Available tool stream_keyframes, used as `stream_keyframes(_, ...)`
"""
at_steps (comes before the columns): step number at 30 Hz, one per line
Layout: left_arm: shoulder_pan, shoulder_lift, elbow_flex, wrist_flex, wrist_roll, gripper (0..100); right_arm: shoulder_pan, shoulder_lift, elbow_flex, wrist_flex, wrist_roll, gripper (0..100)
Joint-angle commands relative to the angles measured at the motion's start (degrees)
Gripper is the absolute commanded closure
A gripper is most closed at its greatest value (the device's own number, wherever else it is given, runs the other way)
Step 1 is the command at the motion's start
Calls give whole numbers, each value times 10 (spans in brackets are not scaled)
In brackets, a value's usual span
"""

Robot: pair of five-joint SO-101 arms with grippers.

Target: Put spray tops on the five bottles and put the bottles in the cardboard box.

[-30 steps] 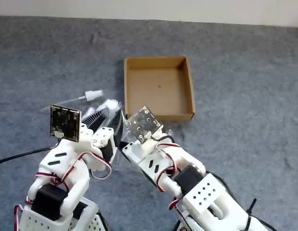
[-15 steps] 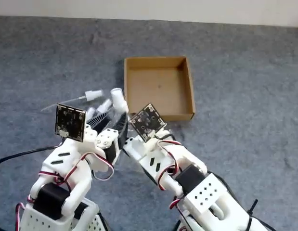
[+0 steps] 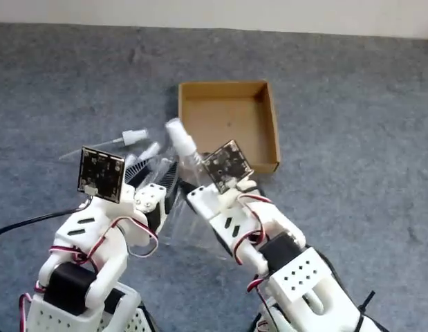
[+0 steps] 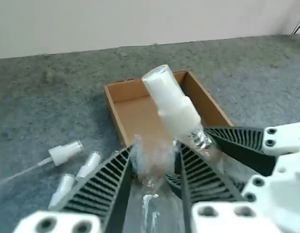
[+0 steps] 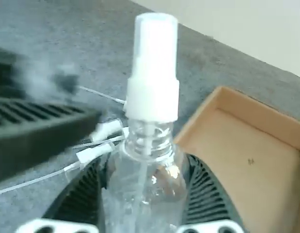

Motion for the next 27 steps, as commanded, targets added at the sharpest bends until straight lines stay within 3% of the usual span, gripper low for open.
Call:
stream_keyframes(1, -27, -4, -44, 5, -43, 891, 10, -18, -9, -17, -3, 995)
stream_keyframes(6, -101, 2, -87, 3, -43, 892, 2, -22, -6, -15, -1, 995)
stream_keyframes(10, -175, 41, -85, -87, -41, 895, -37, -22, -6, 11, -1, 995)
stream_keyframes(15, -155, 138, -119, -133, -41, 895, -59, -22, -7, 26, -1, 995)
stream_keyframes(24, -93, 228, -136, -126, -46, 895, -57, -22, -6, 26, -1, 995)
stream_keyframes(27, -59, 228, -138, -91, -47, 895, -56, -22, -6, 26, -1, 995)
